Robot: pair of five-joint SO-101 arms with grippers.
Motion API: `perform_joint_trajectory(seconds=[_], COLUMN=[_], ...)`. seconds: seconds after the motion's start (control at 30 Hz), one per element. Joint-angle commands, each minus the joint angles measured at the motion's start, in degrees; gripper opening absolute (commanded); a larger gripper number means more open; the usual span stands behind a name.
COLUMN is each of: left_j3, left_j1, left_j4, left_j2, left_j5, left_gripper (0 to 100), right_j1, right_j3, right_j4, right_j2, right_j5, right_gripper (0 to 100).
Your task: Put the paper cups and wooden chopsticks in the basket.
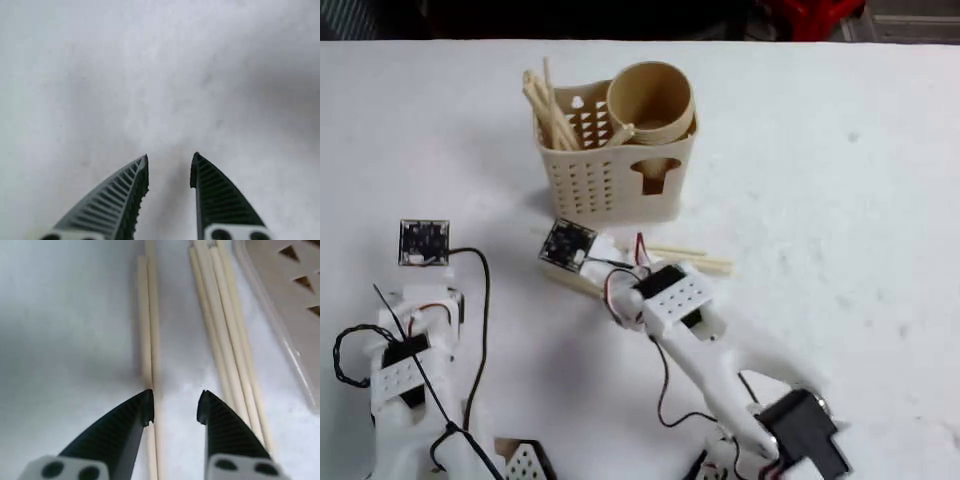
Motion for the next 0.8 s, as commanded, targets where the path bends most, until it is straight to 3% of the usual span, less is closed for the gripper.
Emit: perform_joint_trajectory(seconds=[0.0, 0.57, 0.7, 0.77], left_j3=[-0.35, -0.35, -0.35, -0.35], left_j1=[-0.13, -0.13, -0.13, -0.13], left_j4=[-0.62, -0.62, -0.62, -0.62], left_j2=[-1.36, -1.36, -1.36, -1.36], left_j5=[0.0, 0.0, 0.0, 0.0], left_gripper=[15, 15, 15, 15], right_j1=[1.63, 1.54, 1.54, 1.54], right_j3=[-3.6, -7.56, -7.56, -7.38], right_j4=[-0.84, -0.66, -0.84, -0.92], right_j2=[2.07, 11.12, 11.21, 10.68], right_j5=[-0.09, 0.26, 1.85, 1.85], right_gripper=[14.5, 14.2, 1.6, 2.9])
